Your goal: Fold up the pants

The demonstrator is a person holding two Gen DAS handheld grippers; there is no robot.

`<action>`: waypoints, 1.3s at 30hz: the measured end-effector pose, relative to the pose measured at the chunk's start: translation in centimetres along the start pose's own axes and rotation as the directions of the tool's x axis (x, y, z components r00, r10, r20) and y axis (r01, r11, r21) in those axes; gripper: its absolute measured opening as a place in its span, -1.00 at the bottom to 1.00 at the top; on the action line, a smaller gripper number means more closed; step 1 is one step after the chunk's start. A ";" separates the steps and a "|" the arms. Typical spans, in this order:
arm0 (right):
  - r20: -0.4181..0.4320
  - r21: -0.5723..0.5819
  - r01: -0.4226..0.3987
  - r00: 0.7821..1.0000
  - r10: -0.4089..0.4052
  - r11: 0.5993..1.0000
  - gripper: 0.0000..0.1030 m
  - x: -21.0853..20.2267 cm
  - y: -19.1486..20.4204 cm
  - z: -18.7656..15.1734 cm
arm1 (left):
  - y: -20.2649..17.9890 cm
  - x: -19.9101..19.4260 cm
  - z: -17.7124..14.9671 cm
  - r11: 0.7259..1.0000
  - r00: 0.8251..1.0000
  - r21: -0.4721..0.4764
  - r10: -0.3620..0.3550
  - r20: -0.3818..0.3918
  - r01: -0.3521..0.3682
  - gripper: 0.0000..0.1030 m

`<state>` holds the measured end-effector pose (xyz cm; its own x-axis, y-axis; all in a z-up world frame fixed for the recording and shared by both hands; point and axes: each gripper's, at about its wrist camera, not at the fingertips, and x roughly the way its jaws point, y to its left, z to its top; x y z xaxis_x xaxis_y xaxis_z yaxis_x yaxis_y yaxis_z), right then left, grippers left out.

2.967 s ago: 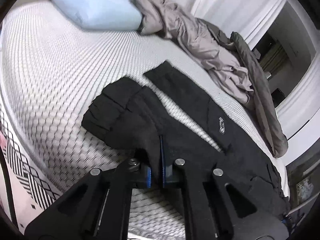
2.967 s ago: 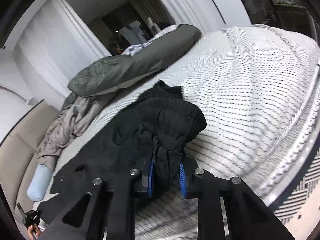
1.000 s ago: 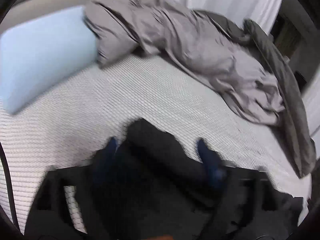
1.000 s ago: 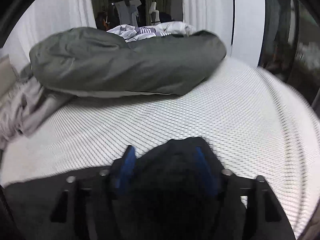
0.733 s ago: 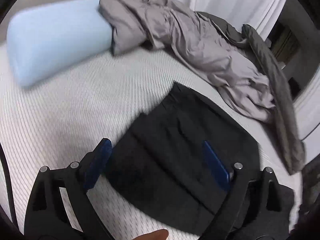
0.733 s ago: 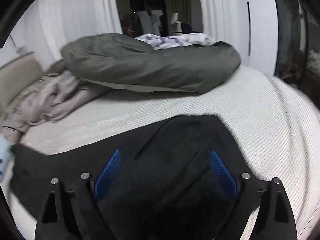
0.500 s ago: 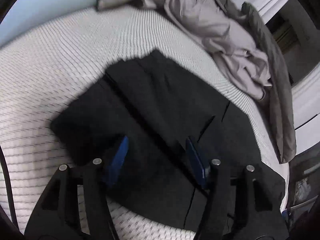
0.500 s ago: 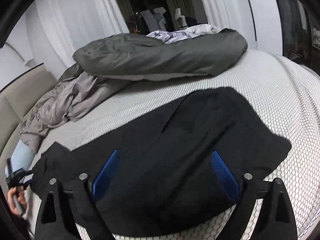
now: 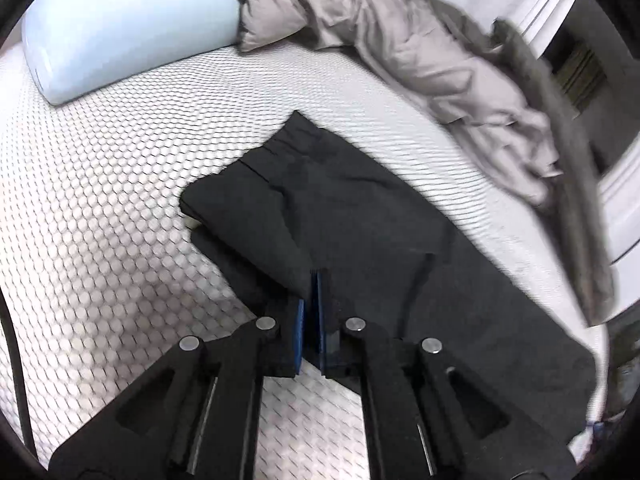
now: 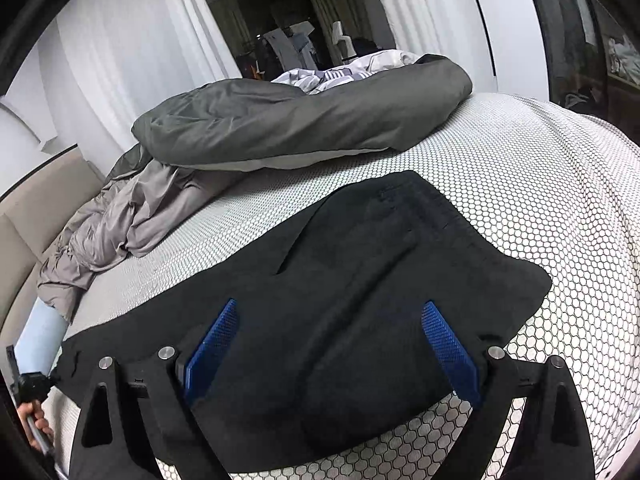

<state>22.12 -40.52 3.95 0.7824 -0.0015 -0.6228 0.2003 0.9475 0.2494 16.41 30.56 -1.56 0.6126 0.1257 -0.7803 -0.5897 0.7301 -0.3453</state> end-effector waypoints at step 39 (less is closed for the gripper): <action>0.075 0.361 -0.116 0.993 0.095 0.925 -0.91 -4.3 -11.0 -2.9 | 2.7 -9.7 -8.7 0.988 0.986 -0.036 -0.149 0.079 0.153 -0.95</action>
<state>14.89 -50.02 1.74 0.8401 0.0645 -0.5385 0.3072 0.7617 0.5705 4.29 25.48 0.57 0.7332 0.0676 -0.6766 -0.5077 0.7163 -0.4787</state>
